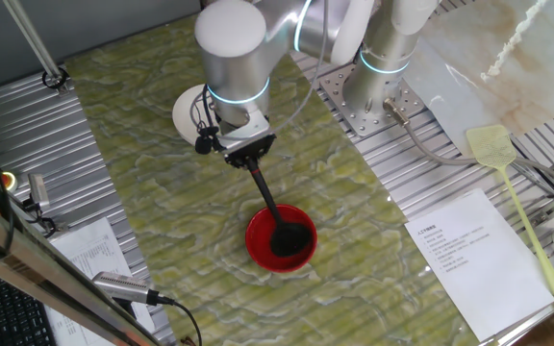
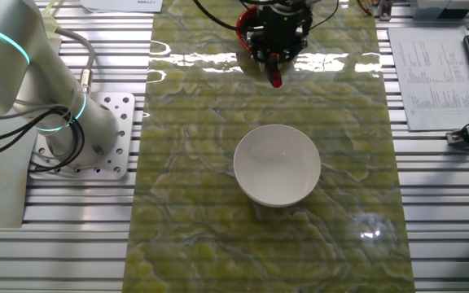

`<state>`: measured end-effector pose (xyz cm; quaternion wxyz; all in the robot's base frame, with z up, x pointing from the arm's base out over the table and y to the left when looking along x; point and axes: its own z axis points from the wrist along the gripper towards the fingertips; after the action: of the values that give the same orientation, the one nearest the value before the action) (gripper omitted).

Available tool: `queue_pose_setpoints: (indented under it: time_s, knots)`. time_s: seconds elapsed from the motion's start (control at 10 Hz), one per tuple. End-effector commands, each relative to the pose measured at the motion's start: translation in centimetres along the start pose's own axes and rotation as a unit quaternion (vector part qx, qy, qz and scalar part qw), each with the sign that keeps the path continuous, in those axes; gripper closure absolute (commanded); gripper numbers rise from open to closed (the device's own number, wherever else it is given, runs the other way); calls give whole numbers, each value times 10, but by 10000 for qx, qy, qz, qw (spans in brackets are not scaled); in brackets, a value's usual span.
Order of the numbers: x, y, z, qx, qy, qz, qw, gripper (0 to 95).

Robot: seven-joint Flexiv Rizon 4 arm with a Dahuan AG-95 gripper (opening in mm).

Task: Scoop water with a large spoon from one bowl to another

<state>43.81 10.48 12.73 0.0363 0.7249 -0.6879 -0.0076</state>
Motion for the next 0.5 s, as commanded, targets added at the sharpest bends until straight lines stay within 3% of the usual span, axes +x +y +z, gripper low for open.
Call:
queue_pose_setpoints:
  time_s: [0.1, 0.5]
  knots:
    - [2, -4, 4, -4, 25, -220, 9998, 950]
    - [3, -11, 0, -8, 125, -283, 9995, 950]
